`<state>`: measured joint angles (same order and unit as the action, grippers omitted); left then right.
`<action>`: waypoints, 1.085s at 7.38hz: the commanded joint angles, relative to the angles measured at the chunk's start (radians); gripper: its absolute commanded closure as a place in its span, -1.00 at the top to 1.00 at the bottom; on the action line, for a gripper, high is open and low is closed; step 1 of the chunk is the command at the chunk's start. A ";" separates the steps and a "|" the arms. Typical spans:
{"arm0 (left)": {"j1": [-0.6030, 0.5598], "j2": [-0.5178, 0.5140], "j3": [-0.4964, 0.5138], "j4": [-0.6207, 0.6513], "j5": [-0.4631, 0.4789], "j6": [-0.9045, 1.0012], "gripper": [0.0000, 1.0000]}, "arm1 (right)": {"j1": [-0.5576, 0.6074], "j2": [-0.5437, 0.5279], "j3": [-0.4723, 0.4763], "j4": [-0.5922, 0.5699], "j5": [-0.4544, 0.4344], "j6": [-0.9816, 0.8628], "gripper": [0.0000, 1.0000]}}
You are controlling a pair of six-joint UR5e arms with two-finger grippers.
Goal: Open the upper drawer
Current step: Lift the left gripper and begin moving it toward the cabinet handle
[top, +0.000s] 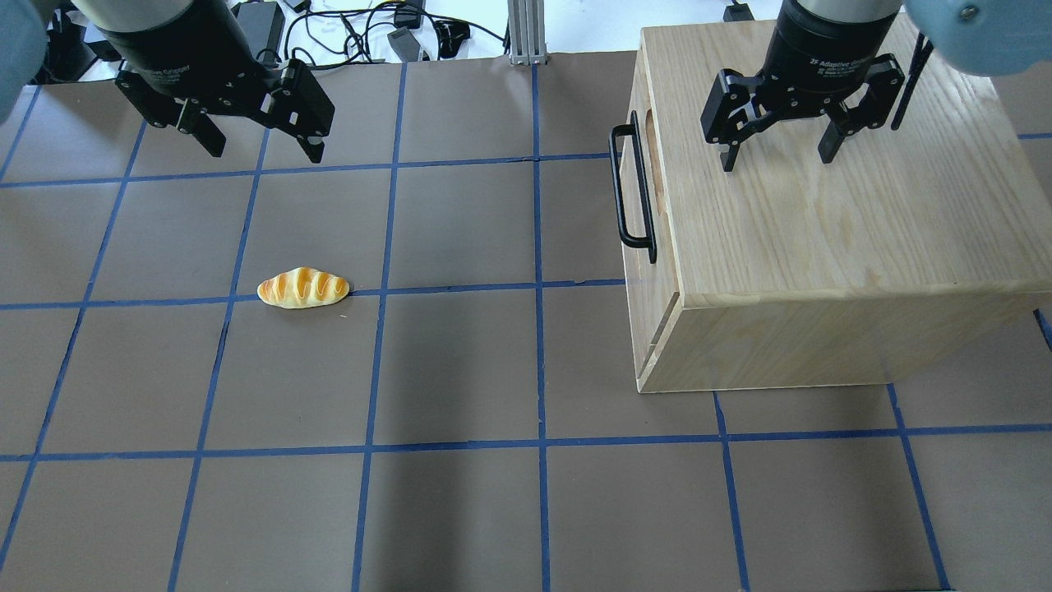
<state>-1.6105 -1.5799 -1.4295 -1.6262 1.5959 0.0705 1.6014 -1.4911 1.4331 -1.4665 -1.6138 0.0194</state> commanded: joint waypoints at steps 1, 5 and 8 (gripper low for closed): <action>0.001 0.006 -0.011 0.000 0.003 -0.001 1.00 | -0.001 0.000 0.000 0.000 0.000 -0.001 1.00; 0.001 0.017 -0.050 0.019 -0.010 0.012 1.00 | 0.000 0.000 0.001 0.000 0.000 0.000 1.00; 0.006 0.034 -0.094 0.091 -0.011 0.037 1.00 | 0.000 0.000 0.000 0.000 0.000 0.001 1.00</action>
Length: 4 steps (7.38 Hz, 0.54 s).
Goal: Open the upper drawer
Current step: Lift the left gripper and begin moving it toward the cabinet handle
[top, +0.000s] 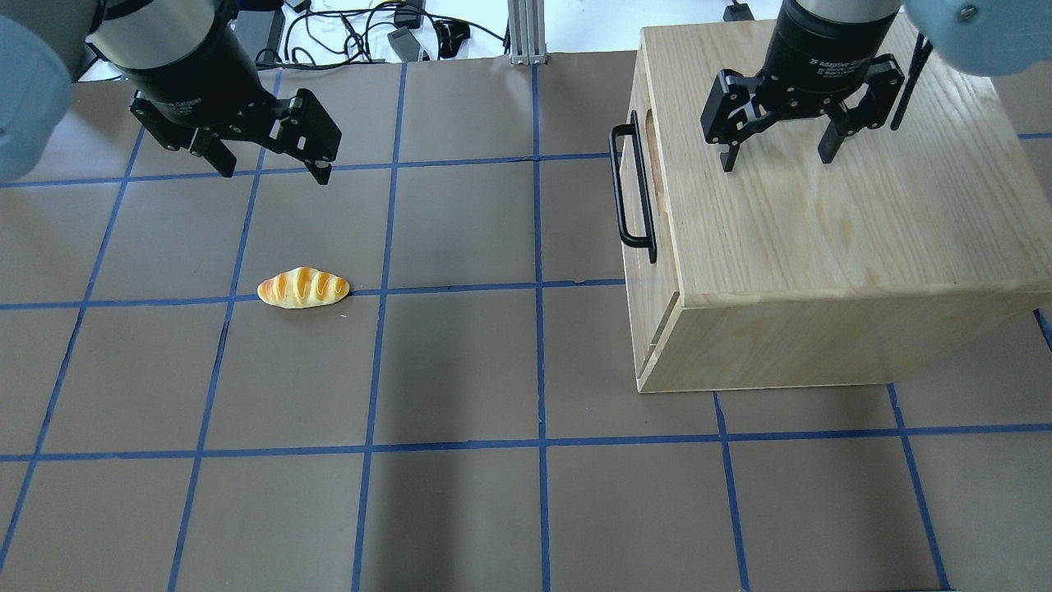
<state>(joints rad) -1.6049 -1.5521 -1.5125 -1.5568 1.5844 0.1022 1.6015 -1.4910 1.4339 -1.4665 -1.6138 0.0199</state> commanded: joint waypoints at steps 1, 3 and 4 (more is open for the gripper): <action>-0.001 0.006 -0.009 0.018 0.003 0.002 1.00 | 0.000 0.000 -0.001 0.000 0.000 0.000 1.00; 0.003 -0.026 0.011 0.018 -0.012 -0.091 1.00 | 0.000 0.000 -0.001 0.000 0.000 -0.001 1.00; 0.002 -0.049 0.012 0.024 -0.027 -0.163 1.00 | -0.001 0.000 -0.001 0.000 0.000 0.000 1.00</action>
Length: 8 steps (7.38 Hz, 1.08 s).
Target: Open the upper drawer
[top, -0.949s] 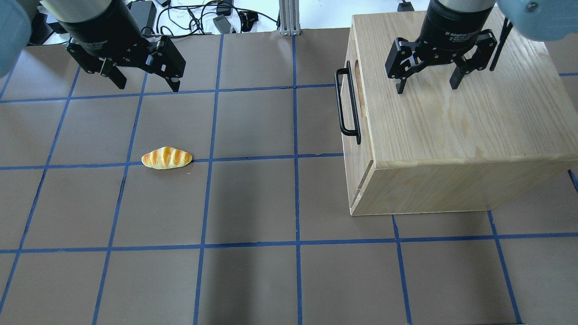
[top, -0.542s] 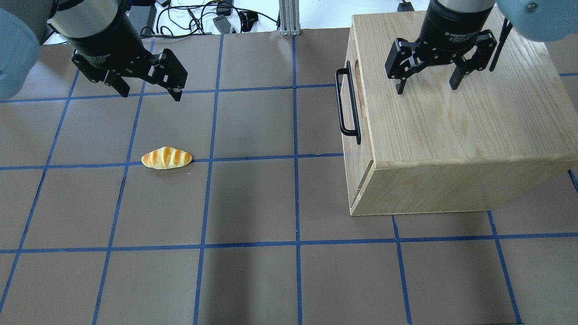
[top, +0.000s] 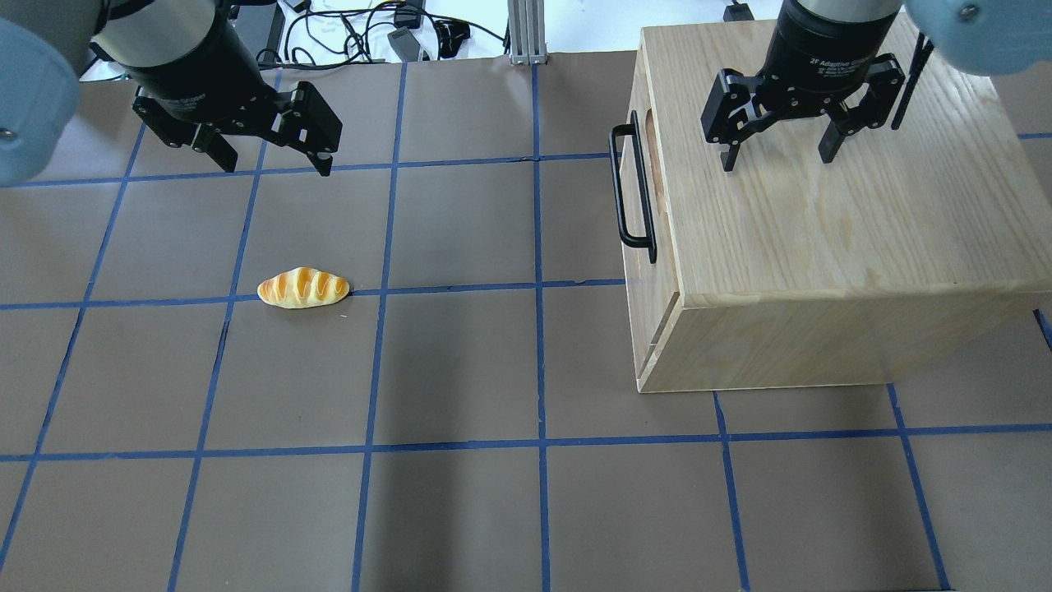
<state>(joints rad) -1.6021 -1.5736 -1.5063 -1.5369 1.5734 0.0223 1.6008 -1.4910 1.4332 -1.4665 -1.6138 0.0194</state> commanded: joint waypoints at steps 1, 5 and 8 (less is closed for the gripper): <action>-0.004 -0.052 0.006 0.009 -0.019 -0.149 1.00 | 0.001 0.000 0.000 0.000 0.000 0.001 1.00; -0.152 -0.182 0.029 0.292 -0.289 -0.503 1.00 | 0.001 0.000 0.001 0.000 0.000 0.001 1.00; -0.269 -0.276 0.029 0.422 -0.315 -0.634 1.00 | 0.001 0.000 0.000 0.000 0.000 0.001 1.00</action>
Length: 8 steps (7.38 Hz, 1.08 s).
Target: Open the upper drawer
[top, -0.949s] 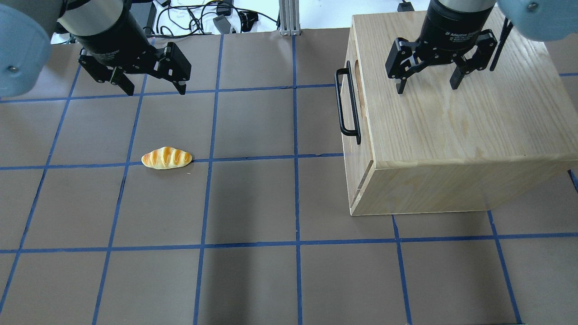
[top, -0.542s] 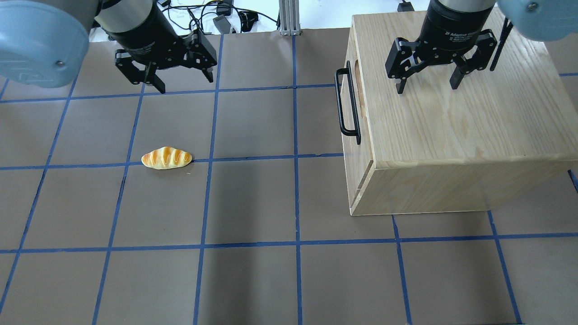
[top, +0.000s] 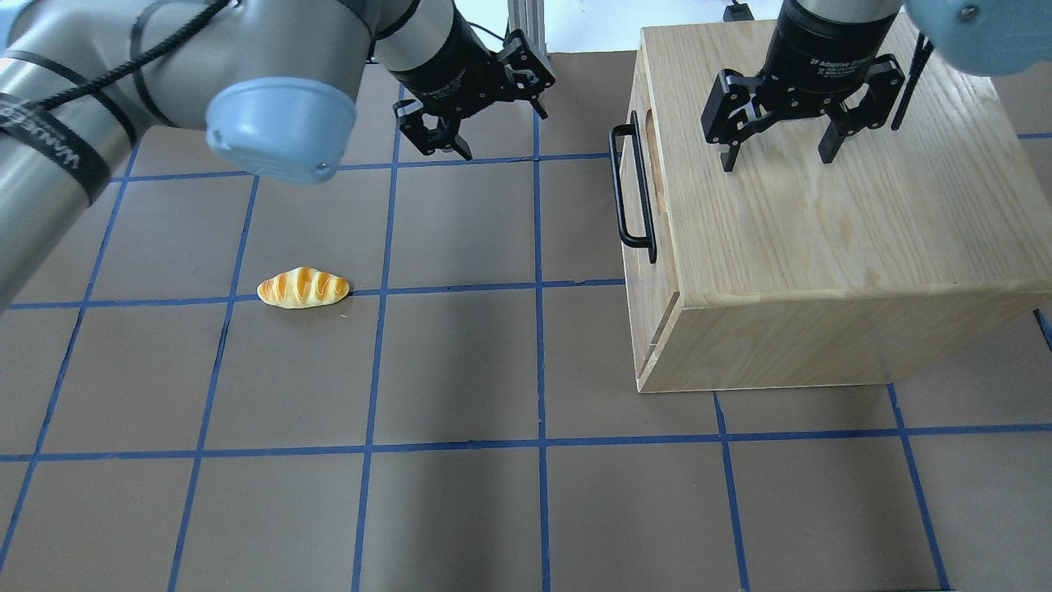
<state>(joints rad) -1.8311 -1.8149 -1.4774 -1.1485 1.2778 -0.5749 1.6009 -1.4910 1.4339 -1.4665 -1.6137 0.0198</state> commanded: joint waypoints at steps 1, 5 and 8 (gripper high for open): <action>-0.068 -0.065 -0.006 0.067 -0.081 -0.033 1.00 | -0.001 0.000 0.000 0.000 0.000 0.000 1.00; -0.102 -0.112 -0.018 0.122 -0.084 -0.034 1.00 | 0.001 0.000 -0.001 0.000 0.000 0.000 1.00; -0.100 -0.106 -0.047 0.124 -0.077 -0.016 1.00 | 0.001 0.000 0.000 0.000 0.000 -0.001 1.00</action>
<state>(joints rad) -1.9320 -1.9300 -1.5168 -1.0254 1.1993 -0.5945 1.6009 -1.4910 1.4330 -1.4665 -1.6138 0.0196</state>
